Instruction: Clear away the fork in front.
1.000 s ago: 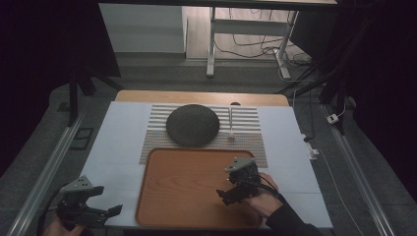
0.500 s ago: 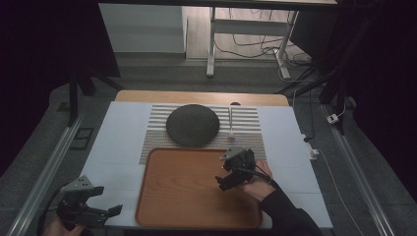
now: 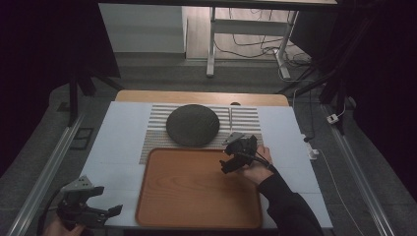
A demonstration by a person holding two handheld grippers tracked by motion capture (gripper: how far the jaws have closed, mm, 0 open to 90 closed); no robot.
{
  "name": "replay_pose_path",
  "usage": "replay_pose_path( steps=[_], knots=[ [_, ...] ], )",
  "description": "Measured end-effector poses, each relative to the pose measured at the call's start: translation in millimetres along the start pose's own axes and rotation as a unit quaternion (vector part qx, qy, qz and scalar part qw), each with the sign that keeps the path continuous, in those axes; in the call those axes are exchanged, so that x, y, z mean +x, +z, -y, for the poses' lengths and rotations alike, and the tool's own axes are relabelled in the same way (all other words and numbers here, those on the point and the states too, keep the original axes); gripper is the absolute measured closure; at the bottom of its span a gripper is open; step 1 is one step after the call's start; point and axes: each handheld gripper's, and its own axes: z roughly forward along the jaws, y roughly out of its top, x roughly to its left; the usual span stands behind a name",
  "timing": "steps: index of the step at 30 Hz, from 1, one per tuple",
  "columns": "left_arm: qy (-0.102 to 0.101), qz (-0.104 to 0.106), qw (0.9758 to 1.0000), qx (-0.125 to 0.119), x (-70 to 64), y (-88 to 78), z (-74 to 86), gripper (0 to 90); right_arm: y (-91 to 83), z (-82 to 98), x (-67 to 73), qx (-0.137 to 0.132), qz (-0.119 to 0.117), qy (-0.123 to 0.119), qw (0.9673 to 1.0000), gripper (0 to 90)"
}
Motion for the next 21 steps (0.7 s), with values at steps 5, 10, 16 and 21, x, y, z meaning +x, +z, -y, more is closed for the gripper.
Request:
replay_pose_path(
  steps=[5,10,16,21],
  knots=[
    [-0.001,0.001,1.0000,0.000,0.2,0.1,-0.1,0.3,11.3,-6.0,-13.6,0.008,0.027,-0.003,0.9996,0.0],
    [-0.001,0.002,1.0000,0.000,0.4,0.2,-0.1,0.3,19.6,-9.9,-21.7,0.017,0.045,-0.010,0.9988,0.0],
    [-0.001,0.002,1.0000,0.001,0.5,0.4,-0.2,0.3,33.9,-13.8,-32.3,0.029,0.071,-0.028,0.9967,1.5],
    [-0.001,0.003,1.0000,0.002,0.7,0.4,-0.4,0.3,44.9,-16.8,-39.1,0.040,0.086,-0.058,0.9938,6.2]
  ],
)
